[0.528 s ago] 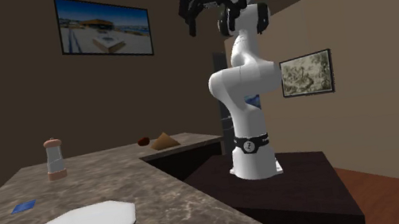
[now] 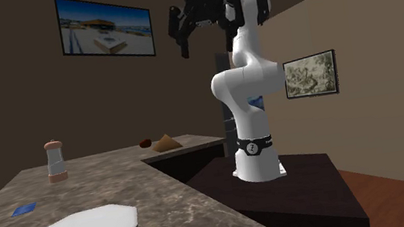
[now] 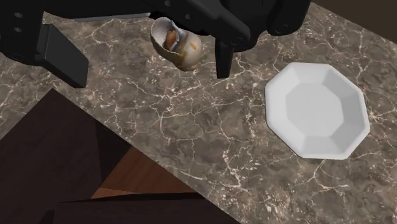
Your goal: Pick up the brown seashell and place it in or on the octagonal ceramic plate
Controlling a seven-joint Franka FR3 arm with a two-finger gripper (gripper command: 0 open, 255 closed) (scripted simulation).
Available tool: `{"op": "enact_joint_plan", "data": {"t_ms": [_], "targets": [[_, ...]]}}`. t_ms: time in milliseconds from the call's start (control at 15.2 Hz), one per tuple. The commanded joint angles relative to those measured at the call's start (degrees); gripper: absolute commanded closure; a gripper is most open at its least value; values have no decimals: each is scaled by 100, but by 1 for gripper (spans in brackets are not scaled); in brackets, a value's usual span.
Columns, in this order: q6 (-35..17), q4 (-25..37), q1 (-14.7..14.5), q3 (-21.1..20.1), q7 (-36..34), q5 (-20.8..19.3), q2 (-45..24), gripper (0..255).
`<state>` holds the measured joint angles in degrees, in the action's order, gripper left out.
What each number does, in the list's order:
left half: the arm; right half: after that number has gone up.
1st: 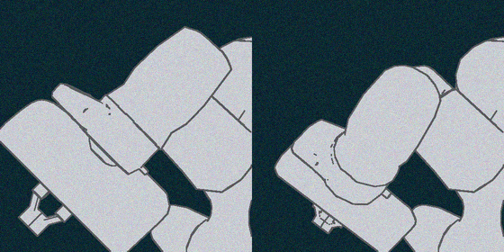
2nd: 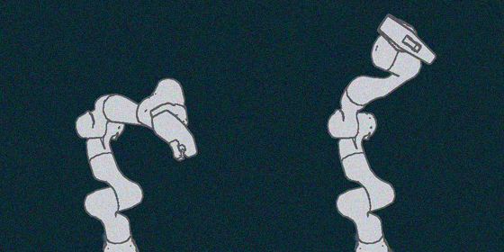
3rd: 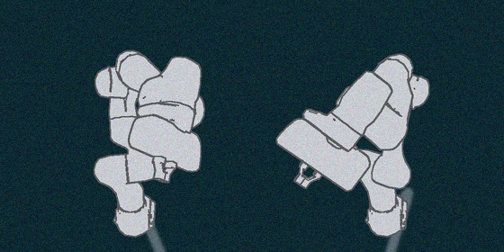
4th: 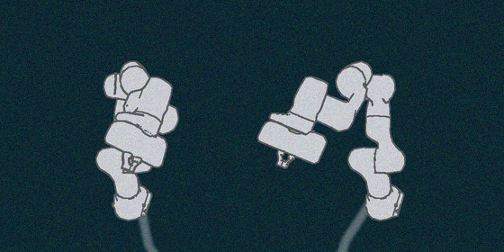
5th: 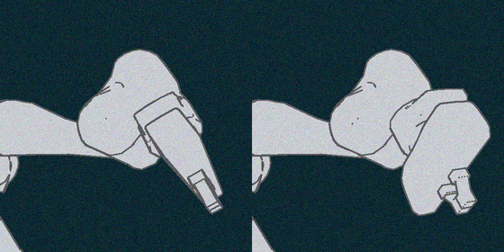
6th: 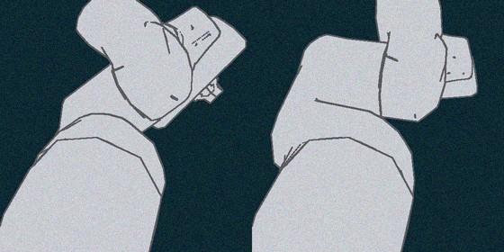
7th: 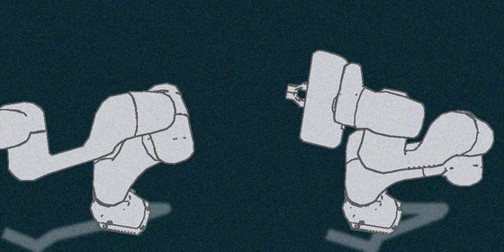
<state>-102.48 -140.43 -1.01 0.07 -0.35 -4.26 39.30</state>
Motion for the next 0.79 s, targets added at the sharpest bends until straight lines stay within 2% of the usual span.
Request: {"op": "enact_joint_plan", "data": {"t_ms": [0, 396, 726], "targets": [[-439, -55, -29, 111, 142, 48, -333, 0], [-1601, 40, -167, 397, 621, 312, -1509, 0], [-2407, 361, -327, 595, 1134, 707, -2600, 0]]}}
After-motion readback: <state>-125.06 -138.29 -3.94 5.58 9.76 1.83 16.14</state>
